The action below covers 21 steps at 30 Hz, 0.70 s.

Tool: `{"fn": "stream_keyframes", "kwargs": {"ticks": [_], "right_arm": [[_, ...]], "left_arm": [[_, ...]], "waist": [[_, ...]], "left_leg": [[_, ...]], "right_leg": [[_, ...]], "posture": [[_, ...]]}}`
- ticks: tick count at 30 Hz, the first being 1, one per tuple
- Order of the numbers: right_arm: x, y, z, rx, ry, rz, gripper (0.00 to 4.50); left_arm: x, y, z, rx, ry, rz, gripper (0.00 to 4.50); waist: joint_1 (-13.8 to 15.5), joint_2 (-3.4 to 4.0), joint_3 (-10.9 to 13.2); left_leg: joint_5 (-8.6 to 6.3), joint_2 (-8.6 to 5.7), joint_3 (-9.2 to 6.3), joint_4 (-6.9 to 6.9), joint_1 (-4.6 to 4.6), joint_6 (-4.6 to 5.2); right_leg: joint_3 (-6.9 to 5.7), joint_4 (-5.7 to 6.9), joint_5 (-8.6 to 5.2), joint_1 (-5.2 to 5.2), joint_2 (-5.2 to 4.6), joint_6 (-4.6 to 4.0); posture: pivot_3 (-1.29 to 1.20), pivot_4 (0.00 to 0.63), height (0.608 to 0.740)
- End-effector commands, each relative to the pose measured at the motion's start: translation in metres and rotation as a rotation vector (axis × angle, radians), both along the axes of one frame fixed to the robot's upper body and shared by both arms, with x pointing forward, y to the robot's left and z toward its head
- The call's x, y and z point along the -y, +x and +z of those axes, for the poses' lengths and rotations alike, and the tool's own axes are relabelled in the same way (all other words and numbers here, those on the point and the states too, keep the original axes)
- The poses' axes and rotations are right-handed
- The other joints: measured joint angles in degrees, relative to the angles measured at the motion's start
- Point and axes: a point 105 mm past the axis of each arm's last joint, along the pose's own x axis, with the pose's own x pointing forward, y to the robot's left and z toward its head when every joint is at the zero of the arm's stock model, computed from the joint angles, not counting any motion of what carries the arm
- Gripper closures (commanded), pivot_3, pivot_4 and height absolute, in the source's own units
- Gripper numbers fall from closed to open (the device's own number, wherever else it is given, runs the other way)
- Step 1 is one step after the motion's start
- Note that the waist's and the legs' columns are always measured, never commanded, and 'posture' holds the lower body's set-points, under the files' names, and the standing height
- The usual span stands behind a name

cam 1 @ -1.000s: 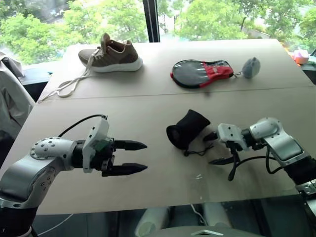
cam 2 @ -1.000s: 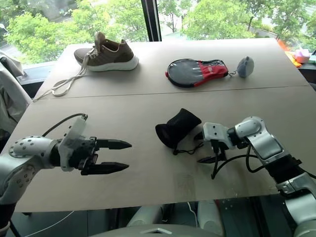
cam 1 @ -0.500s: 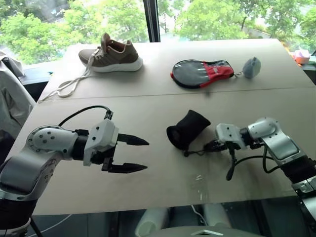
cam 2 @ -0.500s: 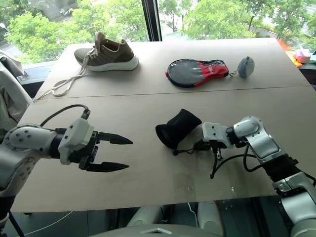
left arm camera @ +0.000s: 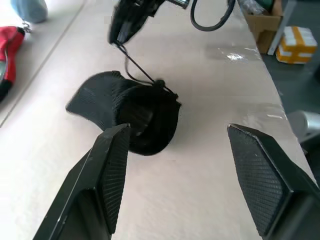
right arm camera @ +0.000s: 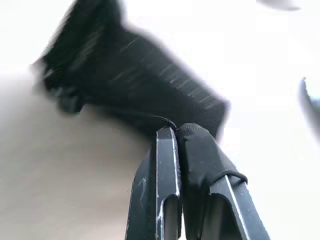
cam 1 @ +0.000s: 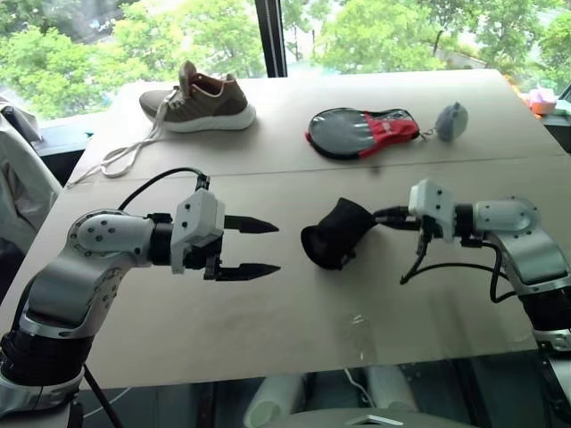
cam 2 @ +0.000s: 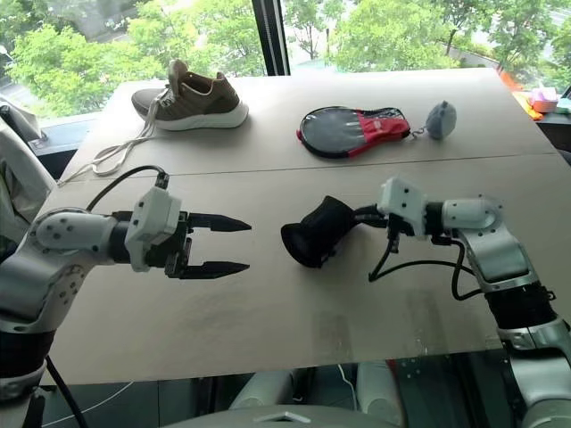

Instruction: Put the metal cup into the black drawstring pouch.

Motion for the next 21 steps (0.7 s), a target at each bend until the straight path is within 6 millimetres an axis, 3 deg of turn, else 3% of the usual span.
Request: {"fn": "stream_keyframes", "kwargs": {"ticks": [1,5,8,12,16,21], "right_arm": [[0.003,0.005,0.059,0.440,-0.044,-0.051,4.45],[-0.009,0.001,0.100,0.795,-0.113,-0.035,4.45],[-0.017,-0.001,0.119,0.936,-0.109,-0.022,4.45],[-0.027,-0.002,0.141,1.041,-0.081,-0.015,4.45],[-0.035,0.001,0.156,1.096,-0.076,-0.007,4.45],[-0.046,-0.002,0.168,1.139,-0.064,0.021,4.45]], "left_arm": [[0.004,0.012,0.014,0.034,-0.049,0.015,1.30],[0.019,0.033,0.035,0.089,-0.136,0.019,1.30],[0.037,0.053,0.050,0.128,-0.204,0.048,1.30],[0.060,0.083,0.078,0.161,-0.365,0.102,1.30],[0.066,0.112,0.091,0.208,-0.437,0.189,1.30],[0.079,0.118,0.105,0.218,-0.527,0.130,1.30]], "waist": [[0.0,-0.01,0.0],[0.1,-0.02,0.0],[-0.1,-0.07,0.0],[-0.2,-0.12,0.0],[-0.8,-0.16,0.1],[-1.9,-0.16,0.1]], "left_leg": [[0.01,0.00,0.00,-0.01,-0.02,0.03],[0.03,-0.01,0.02,0.04,-0.18,0.02],[0.04,-0.03,-0.01,0.26,-0.30,0.01],[0.04,-0.03,0.01,0.38,-0.31,0.01],[0.06,-0.04,-0.01,0.44,-0.36,0.00],[0.06,-0.05,-0.01,0.41,-0.46,0.00]], "right_leg": [[0.00,-0.02,0.00,-0.02,0.00,0.00],[-0.02,-0.04,0.00,-0.18,0.00,0.00],[-0.06,0.02,0.00,-0.23,0.03,0.01],[-0.02,0.07,0.01,-0.22,0.04,0.01],[-0.02,0.10,0.01,-0.27,0.05,0.02],[-0.05,0.07,0.01,-0.37,0.02,0.02]], "posture": [[0.00,0.150,0.740],[0.00,0.150,0.740],[0.00,0.150,0.740],[0.00,0.150,0.740],[0.00,0.150,0.740],[0.00,0.150,0.740]]}}
